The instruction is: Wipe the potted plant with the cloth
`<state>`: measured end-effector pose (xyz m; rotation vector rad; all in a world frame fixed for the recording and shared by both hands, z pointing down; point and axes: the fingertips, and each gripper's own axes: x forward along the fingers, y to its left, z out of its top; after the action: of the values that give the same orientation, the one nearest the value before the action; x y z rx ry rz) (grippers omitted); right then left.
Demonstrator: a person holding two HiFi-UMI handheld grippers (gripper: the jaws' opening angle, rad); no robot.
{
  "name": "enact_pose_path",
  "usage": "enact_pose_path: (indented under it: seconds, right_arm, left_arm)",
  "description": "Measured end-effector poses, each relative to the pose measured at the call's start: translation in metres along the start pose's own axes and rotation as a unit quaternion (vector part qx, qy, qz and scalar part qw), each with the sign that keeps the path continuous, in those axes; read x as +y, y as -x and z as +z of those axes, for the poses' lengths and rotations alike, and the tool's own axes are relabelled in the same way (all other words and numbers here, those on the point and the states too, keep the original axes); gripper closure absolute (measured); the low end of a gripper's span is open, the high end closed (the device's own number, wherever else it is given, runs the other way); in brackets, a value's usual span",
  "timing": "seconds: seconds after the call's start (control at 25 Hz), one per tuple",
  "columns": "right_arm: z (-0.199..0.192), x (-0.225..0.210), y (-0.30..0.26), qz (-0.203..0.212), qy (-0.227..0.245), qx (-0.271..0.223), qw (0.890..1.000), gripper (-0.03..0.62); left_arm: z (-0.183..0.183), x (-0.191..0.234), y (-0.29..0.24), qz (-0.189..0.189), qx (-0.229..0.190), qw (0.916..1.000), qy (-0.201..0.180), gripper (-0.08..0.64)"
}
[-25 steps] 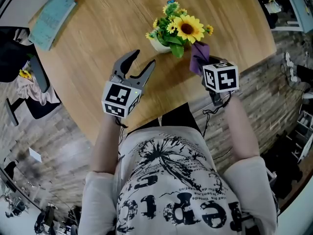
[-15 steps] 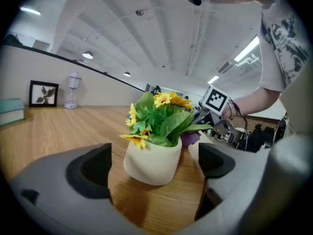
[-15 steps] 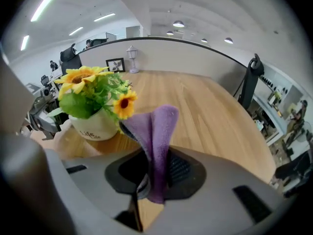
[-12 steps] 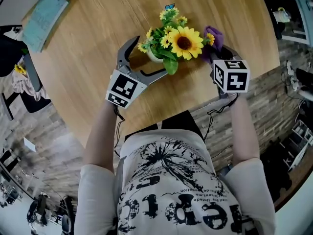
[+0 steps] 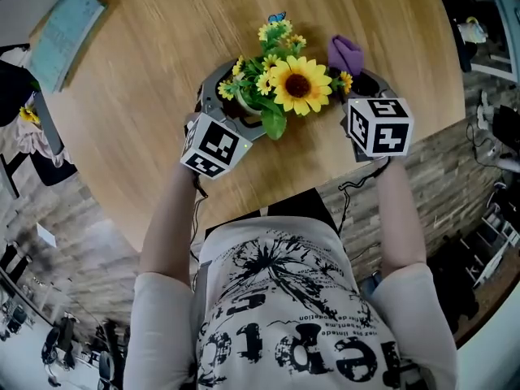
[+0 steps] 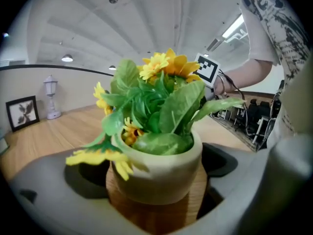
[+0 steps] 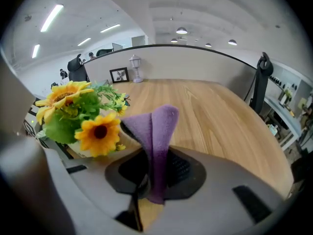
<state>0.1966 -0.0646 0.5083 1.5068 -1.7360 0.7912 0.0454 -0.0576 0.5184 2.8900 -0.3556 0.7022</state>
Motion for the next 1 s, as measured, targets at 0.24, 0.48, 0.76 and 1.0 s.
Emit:
enact_pose_path:
  seconds: [0.24, 0.48, 0.76, 1.0]
  right_arm:
    - [0.001, -0.001, 0.001, 0.004, -0.011, -0.007, 1.0, 0.51]
    - [-0.003, -0.003, 0.0, 0.011, -0.012, -0.001, 1.0, 0.509]
    - [-0.001, 0.002, 0.001, 0.023, 0.007, 0.002, 1.0, 0.51]
    - [0.009, 0.005, 0.005, 0.036, 0.021, -0.001, 0.999, 0.511]
  left_arm:
    - [0.003, 0.004, -0.004, 0.032, 0.002, 0.9995, 0.009, 0.038]
    - [0.001, 0.004, -0.006, 0.036, 0.007, 0.9993, 0.009, 0.035]
    - [0.003, 0.004, 0.0, 0.049, 0.005, 0.9987, 0.014, 0.038]
    - [0.031, 0.011, 0.014, 0.079, -0.013, 0.9966, 0.018, 0.038]
